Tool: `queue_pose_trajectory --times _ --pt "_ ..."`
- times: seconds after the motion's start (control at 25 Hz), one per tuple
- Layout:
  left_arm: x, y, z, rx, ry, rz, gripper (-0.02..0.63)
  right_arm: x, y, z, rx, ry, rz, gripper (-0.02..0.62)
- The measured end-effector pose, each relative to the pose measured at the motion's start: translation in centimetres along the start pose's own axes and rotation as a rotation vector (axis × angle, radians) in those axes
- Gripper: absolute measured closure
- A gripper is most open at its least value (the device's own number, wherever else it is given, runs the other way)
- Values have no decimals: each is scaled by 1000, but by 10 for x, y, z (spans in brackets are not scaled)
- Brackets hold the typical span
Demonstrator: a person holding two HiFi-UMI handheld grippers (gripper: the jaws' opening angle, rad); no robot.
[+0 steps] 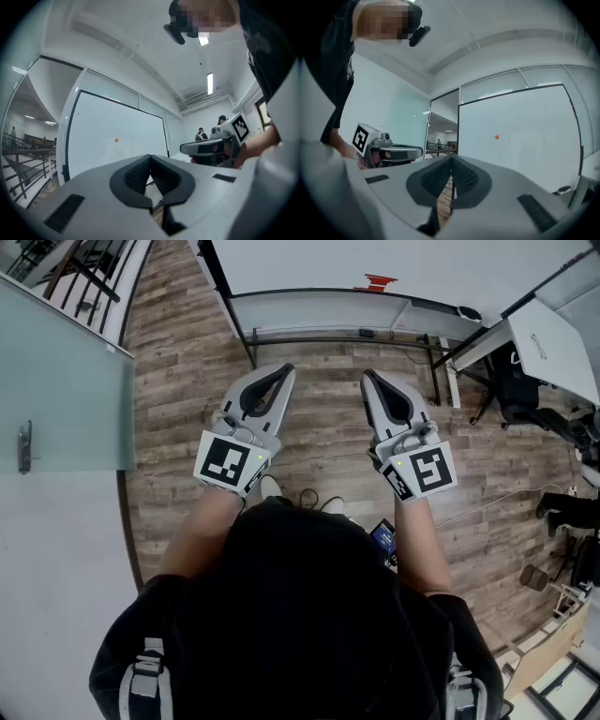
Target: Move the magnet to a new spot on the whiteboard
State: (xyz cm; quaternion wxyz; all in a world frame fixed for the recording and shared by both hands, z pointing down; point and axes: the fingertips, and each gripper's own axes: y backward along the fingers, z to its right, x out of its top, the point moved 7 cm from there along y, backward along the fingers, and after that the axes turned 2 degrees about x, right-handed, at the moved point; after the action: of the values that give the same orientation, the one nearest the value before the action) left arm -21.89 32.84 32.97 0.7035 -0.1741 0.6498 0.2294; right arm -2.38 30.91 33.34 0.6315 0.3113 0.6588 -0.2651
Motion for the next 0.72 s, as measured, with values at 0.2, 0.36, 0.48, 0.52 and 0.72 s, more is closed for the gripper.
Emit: queue_pose_trajectory --times 0.2,0.36,0.48,0.52,0.72 --pt "-3 0 1 0 3 -5 604 -5 -1 -1 16 -9 -12 595" --pt "-5 3 1 -7 14 -9 604 -9 -1 -3 33 -44 -22 595" --pt "-4 4 3 -13 13 -11 604 -10 1 -3 35 -53 -25 594" --pt "-4 3 4 -14 10 -9 604 -9 2 -3 34 -53 -23 594" --pt "-4 0 14 -11 -5 -26 604 -9 10 2 40 -63 -22 595"
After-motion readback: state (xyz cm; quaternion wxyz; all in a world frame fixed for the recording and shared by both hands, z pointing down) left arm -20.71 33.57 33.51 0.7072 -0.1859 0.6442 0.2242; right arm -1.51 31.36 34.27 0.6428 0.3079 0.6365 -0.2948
